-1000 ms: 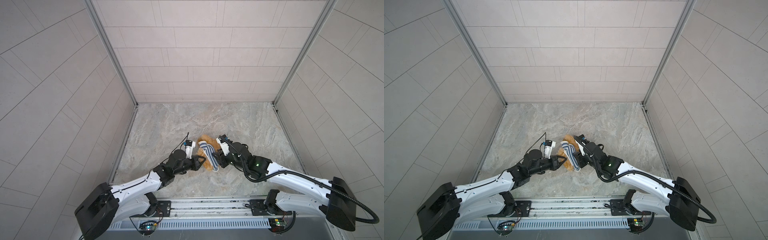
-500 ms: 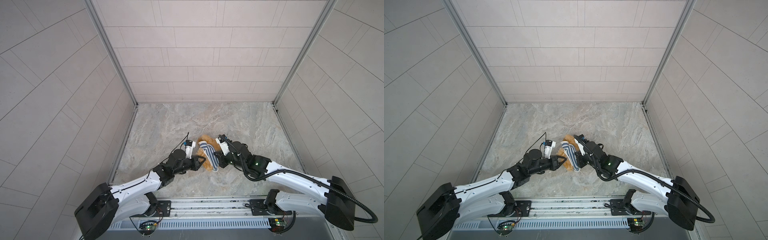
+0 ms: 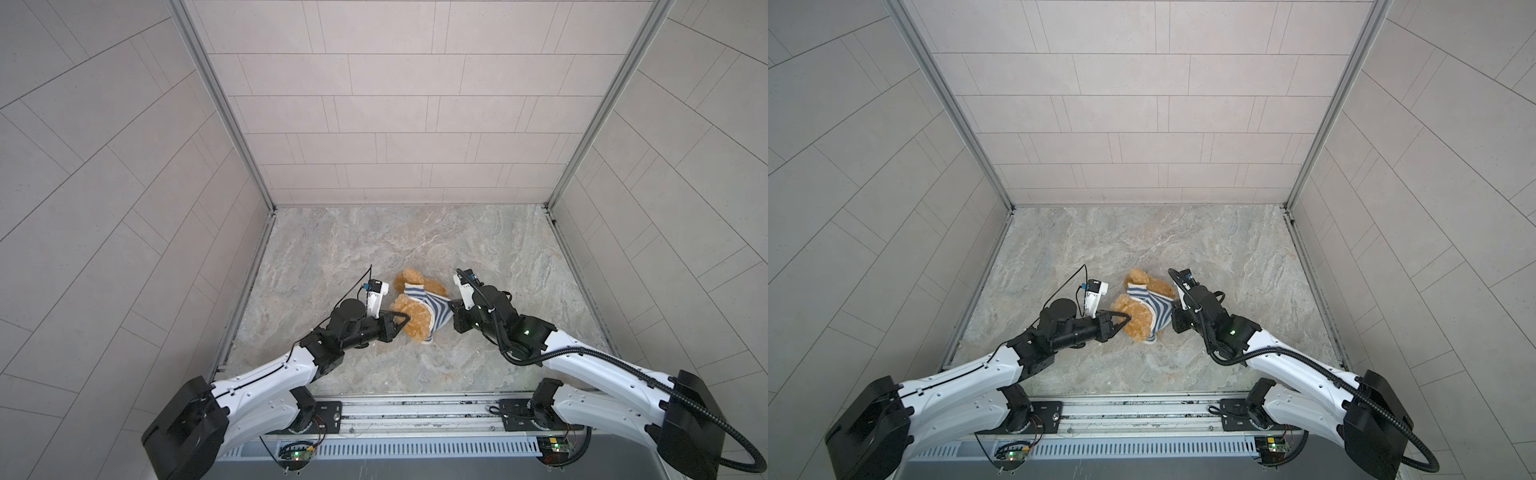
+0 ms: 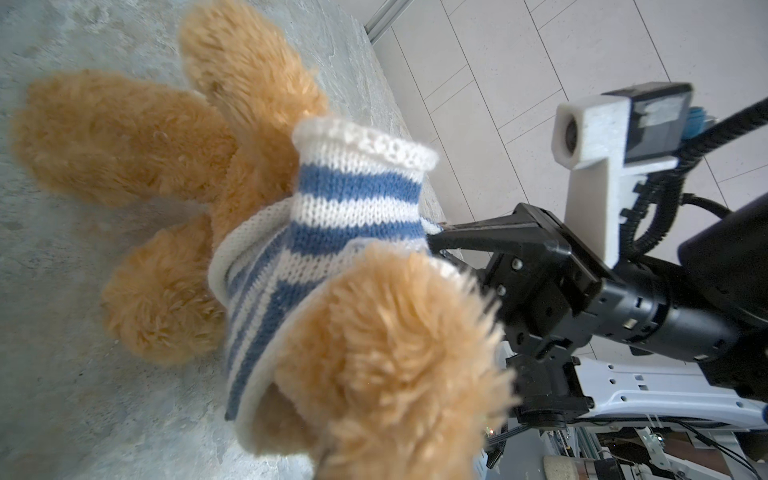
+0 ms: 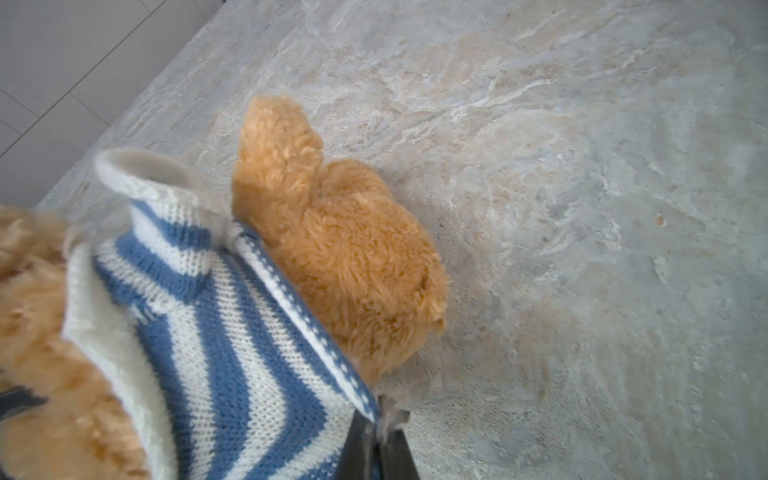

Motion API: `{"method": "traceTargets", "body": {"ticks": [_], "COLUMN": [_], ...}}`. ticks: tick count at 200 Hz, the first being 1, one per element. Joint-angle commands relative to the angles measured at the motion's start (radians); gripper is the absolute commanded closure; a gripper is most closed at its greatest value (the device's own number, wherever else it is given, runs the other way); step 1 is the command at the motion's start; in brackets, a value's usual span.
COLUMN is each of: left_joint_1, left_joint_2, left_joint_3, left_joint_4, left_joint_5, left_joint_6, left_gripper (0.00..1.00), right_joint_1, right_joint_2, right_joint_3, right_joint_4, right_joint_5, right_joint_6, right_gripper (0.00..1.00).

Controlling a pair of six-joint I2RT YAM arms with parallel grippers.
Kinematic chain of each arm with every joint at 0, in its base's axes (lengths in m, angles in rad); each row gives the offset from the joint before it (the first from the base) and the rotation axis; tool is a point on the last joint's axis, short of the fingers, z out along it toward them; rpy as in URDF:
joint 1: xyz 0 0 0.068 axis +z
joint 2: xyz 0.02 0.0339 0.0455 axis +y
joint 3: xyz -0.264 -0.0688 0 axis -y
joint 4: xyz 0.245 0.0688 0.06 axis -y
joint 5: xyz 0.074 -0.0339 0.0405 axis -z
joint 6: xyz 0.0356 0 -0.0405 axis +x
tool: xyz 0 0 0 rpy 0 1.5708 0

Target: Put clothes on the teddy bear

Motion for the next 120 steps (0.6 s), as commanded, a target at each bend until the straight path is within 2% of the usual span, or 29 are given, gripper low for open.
{"method": "traceTargets", "body": {"ticks": [1,36,59,109,120], "left_joint_1": [0.018,0.020,0.020,0.027,0.028], "left_joint_2": [-0.051,-0.105,-0.136,-0.172,-0.172], "left_joint_3": [-0.014,-0.015,-0.009,0.022,0.036], "left_joint_4": [0.057,0.151,0.190,0.187,0.157], "left_joint_5": [0.067,0.155,0.161,0.066,0.038], "left_joint_6": [0.014,-0.038,-0.087,-0.184,-0.191], "left_gripper": [1.00,1.00,1.00,1.00,1.00], "right_joint_1": [-0.049,-0.060,-0.060,-0.025,-0.008], "right_joint_2": [0.027,0.060,0.068,0.013,-0.022], "right_joint_3": [-0.035,-0.042,-0.041,-0.055,-0.067], "right_joint_4": [-0.071,-0.034,-0.003,0.053,0.080], "right_joint_5": [0.168,0.164,0.106,-0.043,-0.077], "right_joint_6": [0.001,-0.002,-0.010,-0.043,-0.055], "right_gripper": [1.00,1.00,1.00,1.00,0.94]}}
